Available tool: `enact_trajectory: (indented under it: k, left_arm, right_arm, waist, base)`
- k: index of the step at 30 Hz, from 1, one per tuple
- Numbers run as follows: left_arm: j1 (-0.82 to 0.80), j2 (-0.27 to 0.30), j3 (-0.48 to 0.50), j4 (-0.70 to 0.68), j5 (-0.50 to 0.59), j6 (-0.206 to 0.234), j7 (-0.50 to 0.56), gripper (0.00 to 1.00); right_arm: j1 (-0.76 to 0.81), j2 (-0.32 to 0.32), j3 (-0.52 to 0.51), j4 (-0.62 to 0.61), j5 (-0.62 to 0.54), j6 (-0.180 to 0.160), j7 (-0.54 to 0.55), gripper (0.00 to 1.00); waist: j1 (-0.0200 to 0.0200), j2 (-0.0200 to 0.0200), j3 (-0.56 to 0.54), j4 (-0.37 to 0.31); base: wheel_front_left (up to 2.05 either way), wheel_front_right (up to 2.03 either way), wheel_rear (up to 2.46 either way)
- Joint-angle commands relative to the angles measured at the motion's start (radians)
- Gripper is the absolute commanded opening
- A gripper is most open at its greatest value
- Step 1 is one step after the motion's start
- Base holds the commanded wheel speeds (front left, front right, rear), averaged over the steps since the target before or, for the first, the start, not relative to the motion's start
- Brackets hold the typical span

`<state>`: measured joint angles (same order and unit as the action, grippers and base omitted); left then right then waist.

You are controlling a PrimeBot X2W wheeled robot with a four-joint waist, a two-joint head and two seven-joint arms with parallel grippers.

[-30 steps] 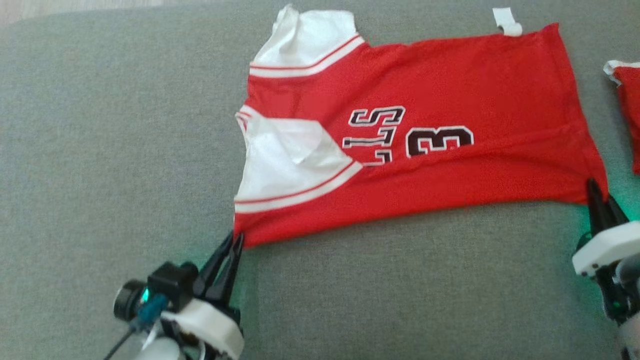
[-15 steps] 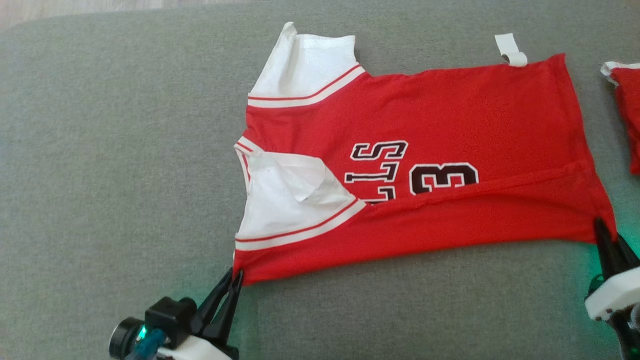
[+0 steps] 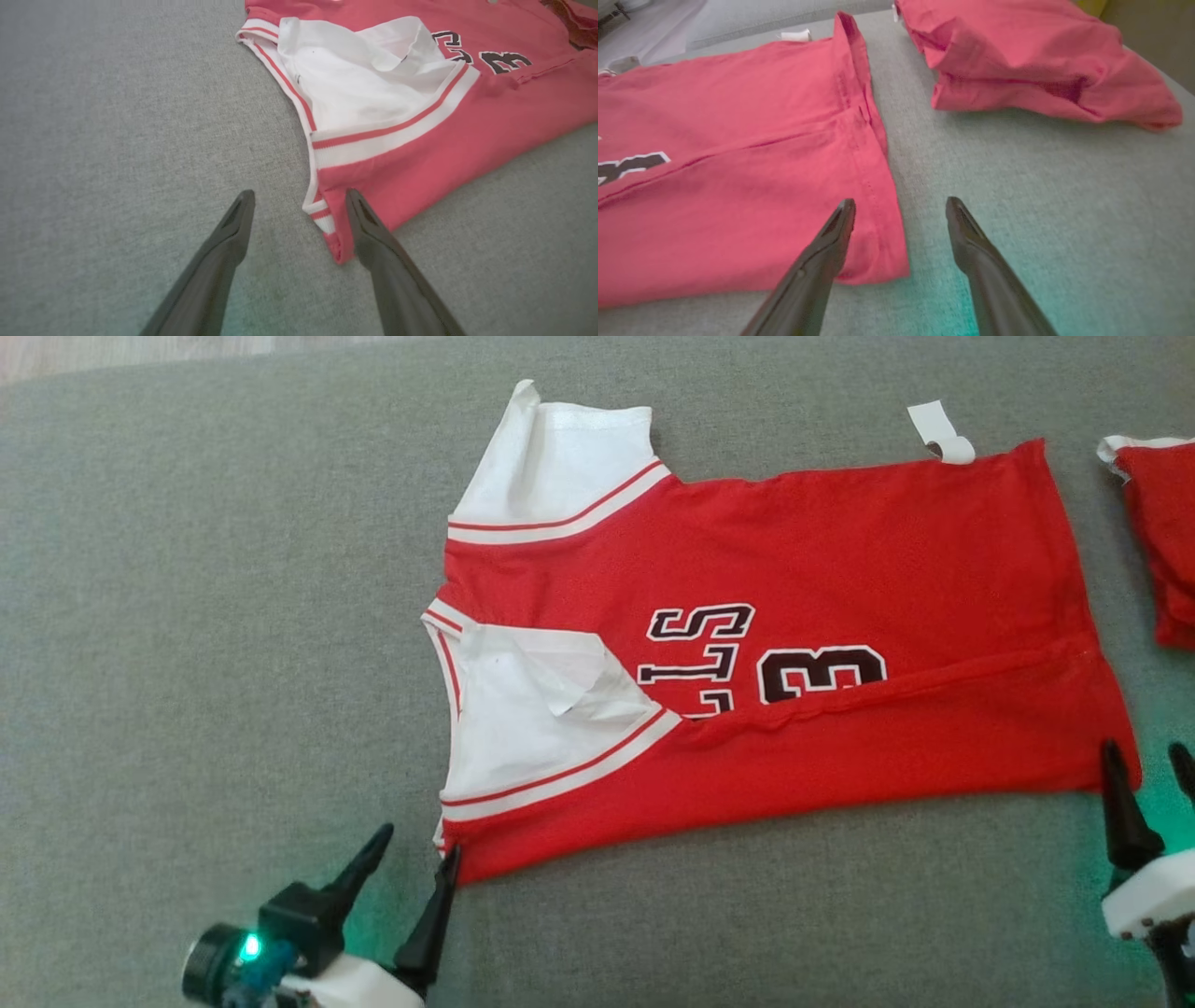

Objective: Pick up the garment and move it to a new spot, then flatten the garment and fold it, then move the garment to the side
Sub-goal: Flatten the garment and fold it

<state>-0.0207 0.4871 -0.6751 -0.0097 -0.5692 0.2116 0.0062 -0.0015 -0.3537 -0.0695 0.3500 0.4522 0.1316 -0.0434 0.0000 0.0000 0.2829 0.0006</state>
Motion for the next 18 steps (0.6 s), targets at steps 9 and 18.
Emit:
enact_trajectory:
  k: [9,18]
  left_arm:
    - [-0.348,0.120,0.076,-0.082,0.059,-0.095,0.131,1.00]
    - [-0.891,0.115,0.086,0.069,-0.042,-0.290,0.527,1.00]
  right_arm:
    - [-0.056,-0.006,0.029,-0.112,-0.044,-0.001,-0.026,1.00]
    - [-0.144,0.014,0.069,-0.171,-0.090,-0.001,0.003,1.00]
  waist:
    - [0.0000,0.0000,0.071,-0.011]
    - [0.0000,0.0000,0.186,-0.067]
  base:
    - [0.00,0.00,0.00]
    - [0.00,0.00,0.00]
